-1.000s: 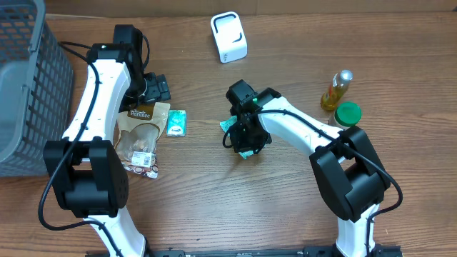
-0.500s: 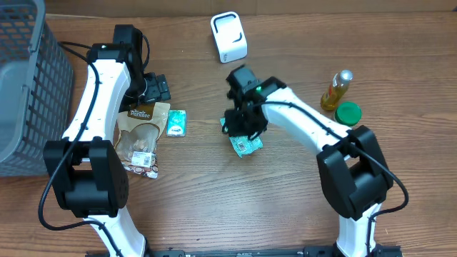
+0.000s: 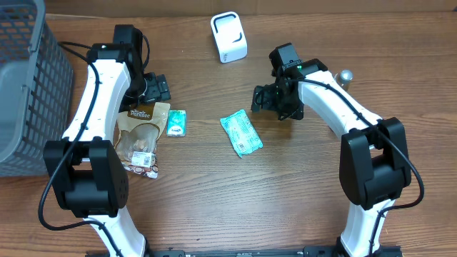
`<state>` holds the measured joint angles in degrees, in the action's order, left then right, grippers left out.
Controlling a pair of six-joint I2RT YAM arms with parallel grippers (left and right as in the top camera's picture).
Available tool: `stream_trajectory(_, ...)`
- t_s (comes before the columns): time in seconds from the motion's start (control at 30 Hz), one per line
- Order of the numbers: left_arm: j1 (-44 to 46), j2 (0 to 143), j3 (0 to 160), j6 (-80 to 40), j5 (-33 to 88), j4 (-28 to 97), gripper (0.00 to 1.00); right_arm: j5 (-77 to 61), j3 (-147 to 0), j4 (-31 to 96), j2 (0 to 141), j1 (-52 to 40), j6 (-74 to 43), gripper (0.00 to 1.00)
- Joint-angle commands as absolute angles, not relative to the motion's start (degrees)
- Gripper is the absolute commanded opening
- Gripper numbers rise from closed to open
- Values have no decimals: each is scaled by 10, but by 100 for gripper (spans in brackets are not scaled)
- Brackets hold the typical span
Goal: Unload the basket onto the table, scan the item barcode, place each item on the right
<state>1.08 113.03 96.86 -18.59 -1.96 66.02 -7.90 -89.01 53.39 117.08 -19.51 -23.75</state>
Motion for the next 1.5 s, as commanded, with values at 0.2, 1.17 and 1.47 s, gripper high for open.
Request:
stream_trajectory(0.2, 12, 1117, 981, -189, -15, 660, 100, -60, -900, 478, 1151, -197, -238, 100)
stream_trajectory(1.17, 12, 1117, 981, -189, -15, 660, 100, -60, -900, 479, 1151, -197, -238, 100)
stream_trajectory(1.47, 12, 1117, 981, -189, -15, 659, 100, -60, -900, 479, 1151, -197, -238, 100)
